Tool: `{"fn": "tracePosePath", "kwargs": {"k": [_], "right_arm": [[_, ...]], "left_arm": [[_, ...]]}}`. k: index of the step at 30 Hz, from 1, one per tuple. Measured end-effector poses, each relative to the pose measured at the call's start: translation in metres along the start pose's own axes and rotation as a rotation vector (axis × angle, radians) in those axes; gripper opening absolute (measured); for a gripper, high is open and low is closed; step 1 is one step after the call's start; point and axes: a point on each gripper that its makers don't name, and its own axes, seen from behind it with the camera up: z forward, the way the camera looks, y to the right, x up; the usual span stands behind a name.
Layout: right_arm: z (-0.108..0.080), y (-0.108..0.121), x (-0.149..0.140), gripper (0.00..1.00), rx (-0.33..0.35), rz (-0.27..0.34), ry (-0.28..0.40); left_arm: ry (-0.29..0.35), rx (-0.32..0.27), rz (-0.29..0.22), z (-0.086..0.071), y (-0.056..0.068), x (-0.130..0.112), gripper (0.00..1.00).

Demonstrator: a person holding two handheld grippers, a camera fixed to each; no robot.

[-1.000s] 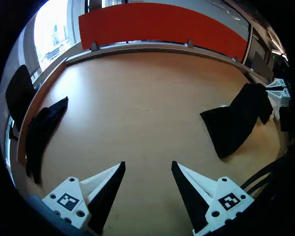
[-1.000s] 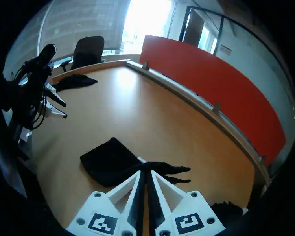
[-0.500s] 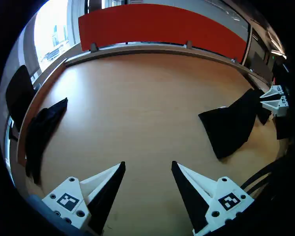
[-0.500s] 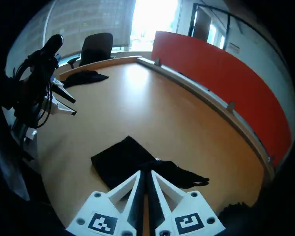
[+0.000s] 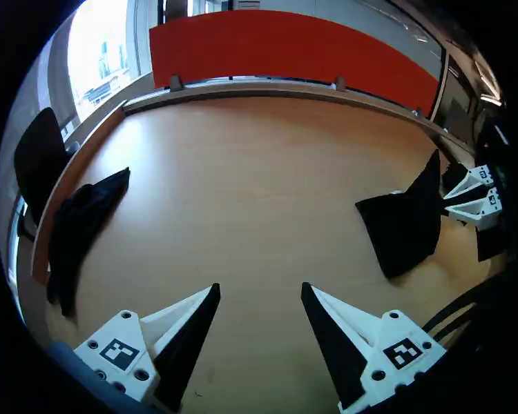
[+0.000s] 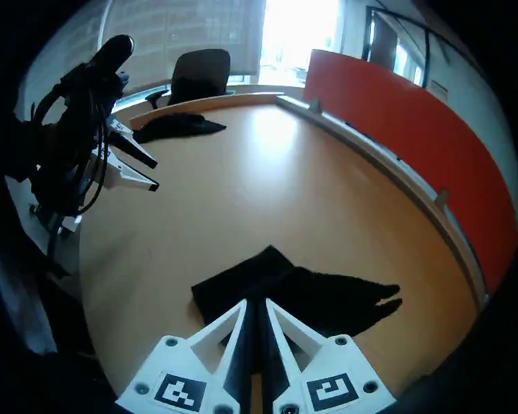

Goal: Fold towel

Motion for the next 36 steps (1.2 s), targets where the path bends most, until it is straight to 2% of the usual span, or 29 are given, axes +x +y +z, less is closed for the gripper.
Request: {"fn": "tracePosePath", "kwargs": {"k": [3, 4, 11, 14, 16, 24, 36], "right_arm": [[0.008, -0.01, -0.002, 0.06, 0.03, -0.008, -0.015], [0.011, -0.012, -0.003, 0.09, 0.037, -0.009, -0.021], [0.021, -0.016, -0.012, 0.67, 0.051, 0.01, -0.066], [0.022, -0.013, -0.014, 0.83, 0.043, 0.027, -0.071], [0.021, -0.011, -0.015, 0.86, 0.039, 0.037, -0.072], [0.017, -0.006, -0.021, 0.86, 0.025, 0.054, -0.079], [0.015, -0.005, -0.049, 0.86, 0.007, 0.087, -0.115]], "left_arm": [[0.001, 0.01, -0.01, -0.003, -0.006, -0.002, 0.86], [0.001, 0.013, -0.014, -0.004, -0.008, -0.003, 0.86], [-0.002, 0.031, -0.033, -0.009, -0.02, -0.009, 0.86], [-0.003, 0.034, -0.036, -0.01, -0.022, -0.011, 0.86], [-0.004, 0.034, -0.036, -0.01, -0.023, -0.012, 0.86], [-0.002, 0.032, -0.036, -0.009, -0.022, -0.009, 0.86], [-0.001, 0.034, -0.037, -0.01, -0.022, -0.009, 0.86]]}}
